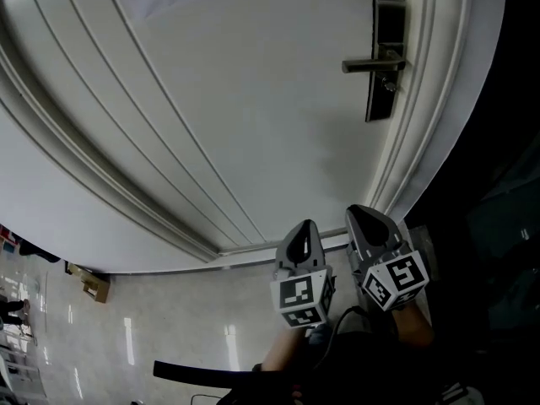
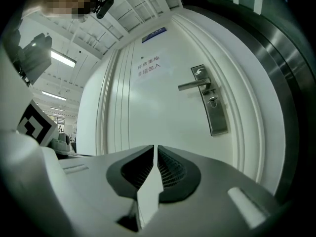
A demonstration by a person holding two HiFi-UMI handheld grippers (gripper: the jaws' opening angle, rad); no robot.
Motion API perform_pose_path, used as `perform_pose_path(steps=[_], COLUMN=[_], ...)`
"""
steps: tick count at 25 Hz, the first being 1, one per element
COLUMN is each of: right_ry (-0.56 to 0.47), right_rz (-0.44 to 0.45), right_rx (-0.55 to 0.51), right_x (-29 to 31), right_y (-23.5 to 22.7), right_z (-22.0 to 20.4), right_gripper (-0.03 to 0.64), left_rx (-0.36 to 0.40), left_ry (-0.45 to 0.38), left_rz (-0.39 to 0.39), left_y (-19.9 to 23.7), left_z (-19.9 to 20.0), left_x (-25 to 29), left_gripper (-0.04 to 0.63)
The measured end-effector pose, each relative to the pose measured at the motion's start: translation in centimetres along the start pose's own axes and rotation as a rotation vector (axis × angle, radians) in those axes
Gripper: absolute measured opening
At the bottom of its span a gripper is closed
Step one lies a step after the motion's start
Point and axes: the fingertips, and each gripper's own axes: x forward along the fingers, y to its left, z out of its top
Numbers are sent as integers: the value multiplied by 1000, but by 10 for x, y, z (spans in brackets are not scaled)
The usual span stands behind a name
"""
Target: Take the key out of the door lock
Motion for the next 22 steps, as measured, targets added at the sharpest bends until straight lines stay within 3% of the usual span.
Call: perform_pose_path(steps=[11,22], right_ry=[7,-76], right_rz=[-76,-96], right_rx=[-15,-137], right_x=[29,57], right_y=[-39,-120], right_z=[-3,52], right_gripper=[3,3], left_rx=[-13,7], left_ry=[30,-3], left_rz=[-53,-41], left_y=[-1,-18], left_z=[-4,26], left_x=[56,125], left_gripper=[0,0])
